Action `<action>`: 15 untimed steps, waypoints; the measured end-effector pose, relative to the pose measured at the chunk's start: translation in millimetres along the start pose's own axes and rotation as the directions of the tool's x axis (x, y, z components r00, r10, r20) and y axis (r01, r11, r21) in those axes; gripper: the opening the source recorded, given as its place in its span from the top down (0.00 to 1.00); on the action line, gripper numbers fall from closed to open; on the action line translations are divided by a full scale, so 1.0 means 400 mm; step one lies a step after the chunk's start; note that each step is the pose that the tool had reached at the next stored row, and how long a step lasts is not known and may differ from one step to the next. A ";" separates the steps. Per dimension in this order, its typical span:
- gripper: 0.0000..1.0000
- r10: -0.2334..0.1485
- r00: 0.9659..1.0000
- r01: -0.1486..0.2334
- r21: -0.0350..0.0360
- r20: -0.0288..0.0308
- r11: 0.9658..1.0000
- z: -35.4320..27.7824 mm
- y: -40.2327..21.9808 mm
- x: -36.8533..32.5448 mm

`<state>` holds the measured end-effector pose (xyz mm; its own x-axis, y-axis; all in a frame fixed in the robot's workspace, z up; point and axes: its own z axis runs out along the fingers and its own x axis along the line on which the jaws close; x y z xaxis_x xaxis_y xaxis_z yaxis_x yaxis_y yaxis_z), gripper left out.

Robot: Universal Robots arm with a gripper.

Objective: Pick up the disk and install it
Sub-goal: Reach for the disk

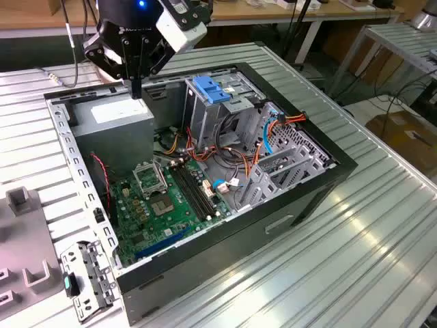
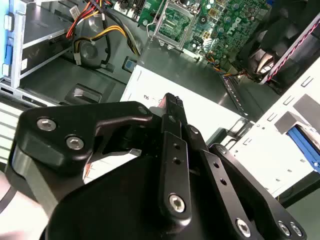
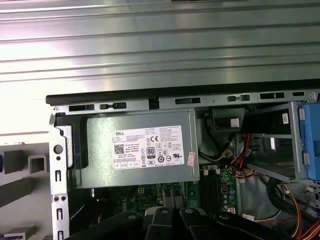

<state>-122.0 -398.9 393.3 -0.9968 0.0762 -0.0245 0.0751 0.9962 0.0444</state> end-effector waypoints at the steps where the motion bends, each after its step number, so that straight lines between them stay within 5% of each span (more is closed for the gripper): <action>1: 0.89 0.000 1.000 0.000 0.000 0.000 1.000 0.000 0.000 0.000; 15: 0.89 0.000 1.000 0.000 0.000 -0.001 1.000 0.000 0.000 0.005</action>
<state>-123.8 -398.9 393.2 -0.9968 0.0762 -0.0238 0.0751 0.9962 0.0443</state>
